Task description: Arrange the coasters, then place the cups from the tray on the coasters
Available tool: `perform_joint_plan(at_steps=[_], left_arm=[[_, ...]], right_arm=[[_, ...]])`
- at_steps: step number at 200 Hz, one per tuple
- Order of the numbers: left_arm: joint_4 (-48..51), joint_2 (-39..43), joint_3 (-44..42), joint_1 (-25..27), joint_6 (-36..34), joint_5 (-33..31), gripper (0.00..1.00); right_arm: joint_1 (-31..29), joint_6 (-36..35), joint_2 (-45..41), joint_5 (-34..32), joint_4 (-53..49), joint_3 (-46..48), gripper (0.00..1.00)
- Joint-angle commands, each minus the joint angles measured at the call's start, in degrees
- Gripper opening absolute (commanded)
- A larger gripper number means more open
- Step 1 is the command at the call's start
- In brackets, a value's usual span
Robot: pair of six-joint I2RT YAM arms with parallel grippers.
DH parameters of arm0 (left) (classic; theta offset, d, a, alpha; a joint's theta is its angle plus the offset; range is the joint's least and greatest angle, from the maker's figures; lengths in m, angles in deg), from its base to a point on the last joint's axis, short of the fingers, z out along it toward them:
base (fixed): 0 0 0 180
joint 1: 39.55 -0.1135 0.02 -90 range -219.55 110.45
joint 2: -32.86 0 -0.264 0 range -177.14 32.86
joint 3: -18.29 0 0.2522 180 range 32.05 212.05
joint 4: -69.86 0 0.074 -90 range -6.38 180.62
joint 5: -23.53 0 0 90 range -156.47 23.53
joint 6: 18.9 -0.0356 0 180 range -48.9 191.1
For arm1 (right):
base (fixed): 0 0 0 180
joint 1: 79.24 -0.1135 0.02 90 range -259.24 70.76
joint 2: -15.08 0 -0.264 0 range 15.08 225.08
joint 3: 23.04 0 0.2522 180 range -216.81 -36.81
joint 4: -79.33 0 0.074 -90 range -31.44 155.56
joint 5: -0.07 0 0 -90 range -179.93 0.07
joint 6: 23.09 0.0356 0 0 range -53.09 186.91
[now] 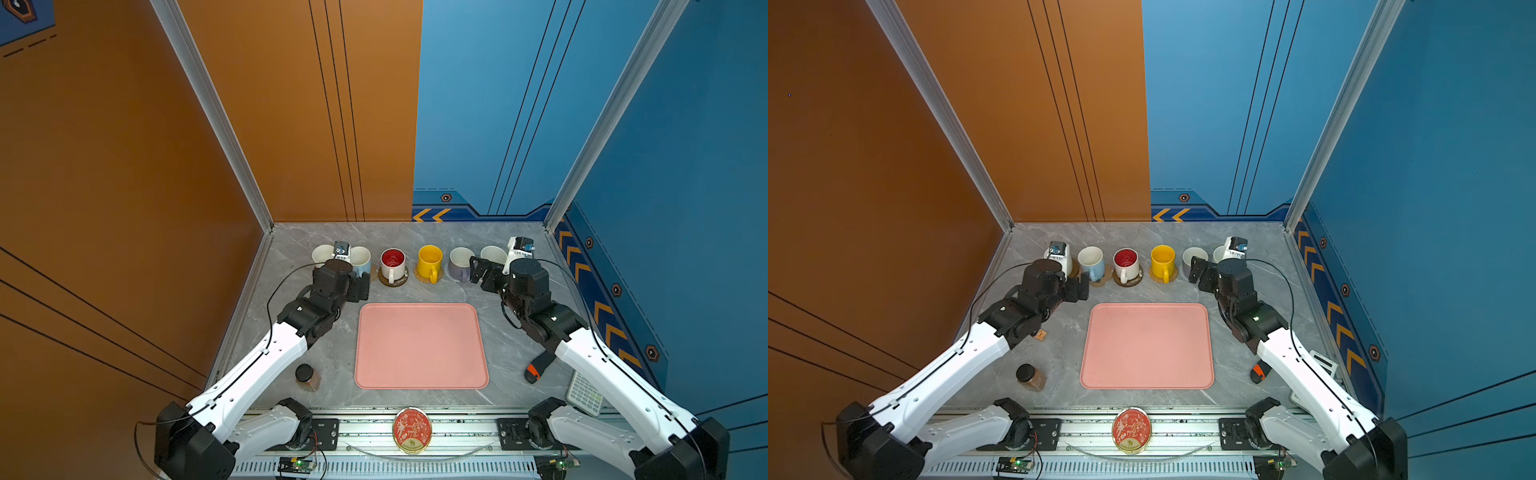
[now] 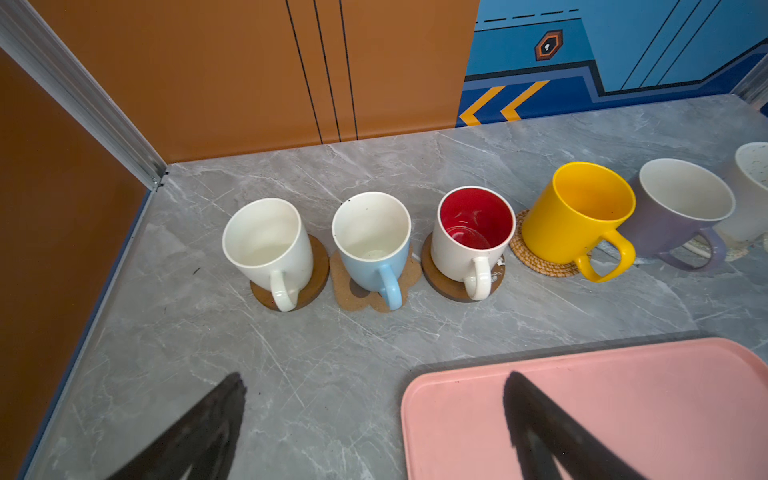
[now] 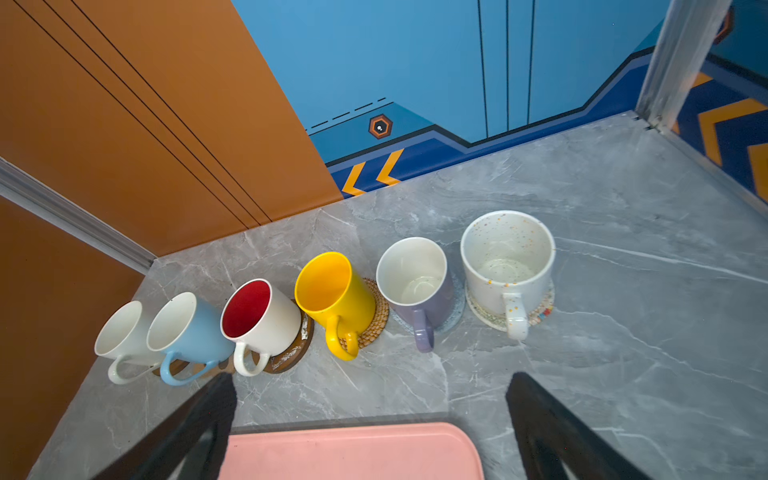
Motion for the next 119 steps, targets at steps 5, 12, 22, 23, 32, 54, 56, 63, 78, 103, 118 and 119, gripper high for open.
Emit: perform_joint_plan(at_steps=[5, 12, 22, 23, 32, 54, 56, 63, 78, 103, 118, 119], left_arm=[[-4.5, 2.82, -4.64, -1.6, -3.66, -6.26, 0.98], [-6.49, 3.47, -6.32, -2.12, -4.1, -7.86, 0.98], [-10.42, 4.39, -9.17, -2.84, -4.69, -9.34, 0.98], [-10.68, 4.49, -9.4, -2.89, -4.76, -9.39, 0.98], [-13.29, 5.34, -11.7, -3.61, -5.54, -9.61, 0.98], [-19.18, 7.26, -16.75, -5.16, -6.95, -9.62, 0.98], [-19.71, 7.4, -17.16, -5.38, -7.03, -9.61, 0.98], [-21.31, 7.88, -18.5, -5.8, -7.44, -9.65, 0.98], [-24.51, 8.59, -21.08, -6.82, -8.6, -9.62, 0.98], [-29.2, 8.2, -24.33, -8.68, -9.47, -9.81, 0.98], [-33.28, 7.28, -26.71, -9.51, -10.98, -9.75, 0.98], [-33.5, 7.25, -26.82, -9.56, -11.12, -9.72, 0.98]], right_arm=[[0.52, -8.13, -4.64, -9.82, -2.87, 3.69, 1.0], [1.11, -9.88, -5.98, -10.97, -2.71, 4.68, 1.0], [2.13, -12.28, -7.96, -11.67, -2.12, 6.37, 1.0], [2.21, -12.51, -8.15, -11.69, -2.01, 6.65, 1.0], [3.13, -14.5, -10.14, -11.76, -0.78, 8.57, 1.0], [5.49, -18.33, -15.17, -11.23, 3.1, 13.68, 1.0], [5.79, -18.56, -15.59, -11.12, 3.28, 14.13, 1.0], [6.82, -19.19, -16.79, -10.3, 4.11, 15.41, 1.0], [9.23, -19.88, -18.73, -8.49, 5.52, 18.03, 1.0], [13.49, -19.72, -19.43, -4.91, 8.79, 22.12, 1.0], [15.61, -19.68, -18.14, -3.02, 12.65, 24.66, 1.0], [15.72, -19.6, -18.03, -2.88, 12.89, 24.8, 1.0]])
